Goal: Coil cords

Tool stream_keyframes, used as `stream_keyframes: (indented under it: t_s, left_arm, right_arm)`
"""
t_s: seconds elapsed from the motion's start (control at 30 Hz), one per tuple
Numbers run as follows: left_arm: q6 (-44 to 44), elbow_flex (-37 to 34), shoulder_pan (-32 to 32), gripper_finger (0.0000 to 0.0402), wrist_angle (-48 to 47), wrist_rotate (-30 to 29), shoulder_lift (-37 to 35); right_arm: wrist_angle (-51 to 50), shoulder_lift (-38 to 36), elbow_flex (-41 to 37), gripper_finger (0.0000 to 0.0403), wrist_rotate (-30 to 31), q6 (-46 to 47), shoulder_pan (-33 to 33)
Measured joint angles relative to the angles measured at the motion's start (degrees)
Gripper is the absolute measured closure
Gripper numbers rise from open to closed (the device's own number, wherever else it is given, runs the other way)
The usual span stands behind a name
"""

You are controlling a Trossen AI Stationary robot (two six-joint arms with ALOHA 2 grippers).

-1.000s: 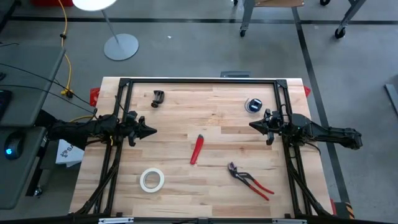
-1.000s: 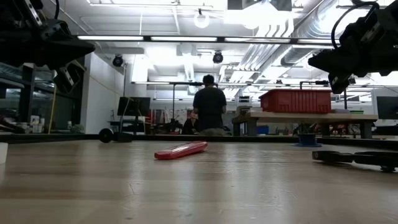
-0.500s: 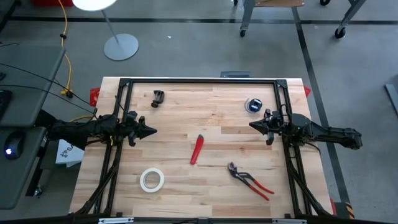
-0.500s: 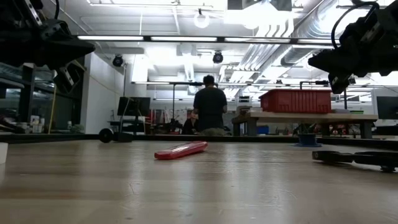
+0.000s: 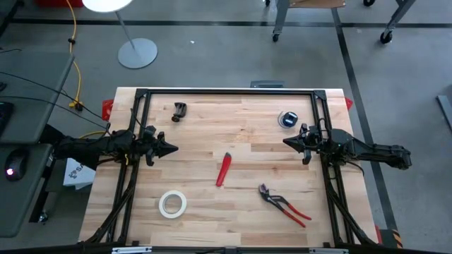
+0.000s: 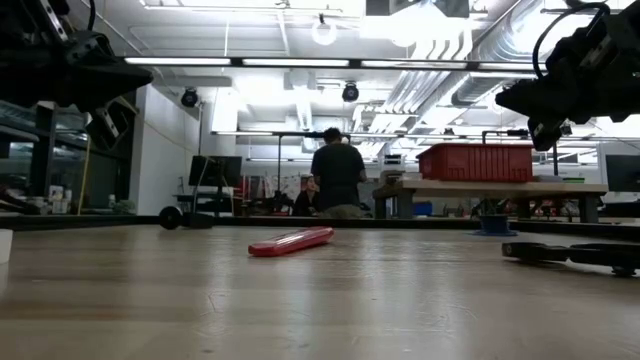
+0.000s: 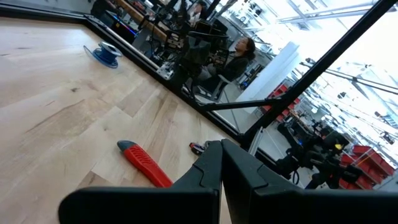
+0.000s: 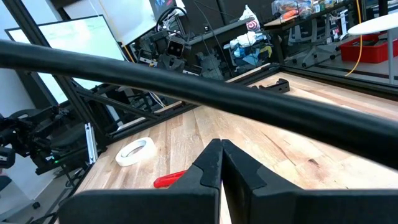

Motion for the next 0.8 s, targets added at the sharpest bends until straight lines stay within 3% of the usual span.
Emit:
stream_keyframes:
  t_s: [0.23, 0.47, 0.63, 0.8]
  left_arm:
    - [-2.36, -0.02, 0.0, 0.04, 1.49, -1.65, 0.09]
    - [-15.29, 0.62, 0.0, 0.0401, 15.45, -3.42, 4.33]
    - [-9.37, 8.66, 0.0, 0.0401, 15.93, -3.96, 9.28]
    - [0.23, 20.97, 0.0, 0.0401, 12.8, -6.03, 17.47]
  right_arm:
    - [0.0, 0.0, -0.02, 0.0403, 0.0, 0.0, 0.0]
    - [0.0, 0.02, 0.0, 0.0403, 0.0, 0.0, 0.0]
    - [-0.01, 0.0, 0.0, 0.0403, 0.0, 0.0, 0.0]
    - [-0.01, 0.02, -0.01, 0.0403, 0.0, 0.0, 0.0]
